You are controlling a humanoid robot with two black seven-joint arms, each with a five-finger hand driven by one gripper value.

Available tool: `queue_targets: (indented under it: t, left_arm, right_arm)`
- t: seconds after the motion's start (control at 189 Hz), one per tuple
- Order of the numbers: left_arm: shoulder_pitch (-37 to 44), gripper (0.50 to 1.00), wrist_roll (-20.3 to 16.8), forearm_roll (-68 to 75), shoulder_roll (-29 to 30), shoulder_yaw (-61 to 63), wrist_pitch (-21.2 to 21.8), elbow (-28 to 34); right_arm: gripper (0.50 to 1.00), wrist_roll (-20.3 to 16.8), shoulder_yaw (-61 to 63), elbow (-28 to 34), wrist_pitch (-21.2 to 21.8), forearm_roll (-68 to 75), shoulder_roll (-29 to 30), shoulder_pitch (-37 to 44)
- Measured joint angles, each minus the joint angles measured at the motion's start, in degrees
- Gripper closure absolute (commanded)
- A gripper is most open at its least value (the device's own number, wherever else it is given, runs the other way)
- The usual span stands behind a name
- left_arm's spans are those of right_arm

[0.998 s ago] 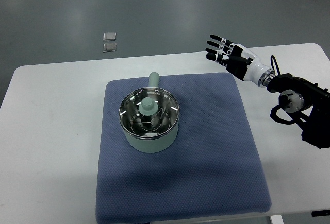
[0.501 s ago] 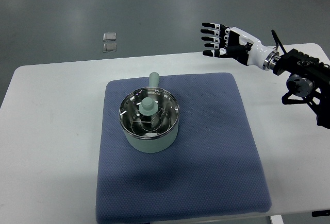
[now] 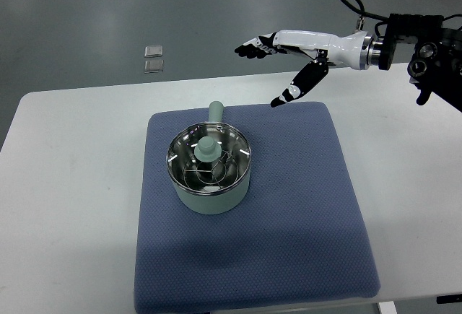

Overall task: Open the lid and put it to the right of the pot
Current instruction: 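Move the right hand over the pot toward the green lid knob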

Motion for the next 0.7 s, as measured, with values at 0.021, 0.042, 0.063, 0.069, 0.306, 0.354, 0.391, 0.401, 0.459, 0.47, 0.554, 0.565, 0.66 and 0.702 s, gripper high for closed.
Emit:
queue_targets:
  t: [0.021, 0.042, 0.063, 0.069, 0.306, 0.354, 0.391, 0.401, 0.459, 0.47, 0.554, 0.565, 0.66, 0.702]
  left_arm:
    - [0.00, 0.500, 0.00, 0.00, 0.00, 0.00, 0.00, 0.00]
    - [0.01, 0.500, 0.00, 0.00, 0.00, 0.00, 0.00, 0.00]
    - [0.00, 0.500, 0.00, 0.00, 0.00, 0.00, 0.00, 0.00]
    - [0.00, 0.500, 0.00, 0.00, 0.00, 0.00, 0.00, 0.00]
    - [0.00, 0.500, 0.00, 0.00, 0.00, 0.00, 0.00, 0.00]
    - [0.00, 0.500, 0.00, 0.00, 0.00, 0.00, 0.00, 0.00]
    - [0.00, 0.500, 0.00, 0.00, 0.00, 0.00, 0.00, 0.00]
    - [0.00, 0.500, 0.00, 0.00, 0.00, 0.01, 0.00, 0.00]
    - [0.00, 0.500, 0.00, 0.00, 0.00, 0.01, 0.00, 0.00]
    - [0.01, 0.500, 0.00, 0.00, 0.00, 0.01, 0.00, 0.00]
    - [0.01, 0.500, 0.00, 0.00, 0.00, 0.03, 0.00, 0.00]
    - [0.01, 0.500, 0.00, 0.00, 0.00, 0.03, 0.00, 0.00]
    - [0.01, 0.500, 0.00, 0.00, 0.00, 0.03, 0.00, 0.00]
    - [0.01, 0.500, 0.00, 0.00, 0.00, 0.04, 0.00, 0.00]
  right_arm:
    - [0.564, 0.01, -0.09, 0.62, 0.30, -0.85, -0.06, 0.09]
    - [0.564, 0.01, -0.29, 1.31, 0.77, -1.73, -0.11, 0.30]
    - [0.564, 0.02, -0.72, 2.13, 1.43, -2.75, -0.13, 0.69]
    - [0.564, 0.03, -0.83, 2.28, 1.56, -2.94, -0.13, 0.78]
    - [0.564, 0.04, -9.33, 4.95, 3.32, -6.24, 0.24, 7.51]
    - [0.564, 0.04, -10.66, 4.98, 3.30, -6.35, 0.54, 8.80]
    - [0.564, 0.04, -11.56, 4.98, 3.27, -6.56, 0.79, 9.62]
    - [0.564, 0.02, -11.82, 4.98, 3.26, -6.67, 0.87, 9.86]
    - [0.564, -0.11, -13.36, 4.99, 3.15, -7.77, 1.52, 11.05]
    - [0.564, -0.16, -13.85, 4.98, 3.11, -8.20, 1.76, 11.37]
    - [0.564, -0.45, -16.69, 4.53, 2.94, -10.52, 3.25, 13.33]
    - [0.564, -0.48, -17.03, 4.44, 2.92, -10.72, 3.44, 13.62]
    - [0.564, -0.72, -19.88, 3.17, 2.83, -11.61, 5.12, 16.48]
    - [0.564, -0.91, -20.72, 2.47, 2.83, -11.72, 5.83, 17.52]
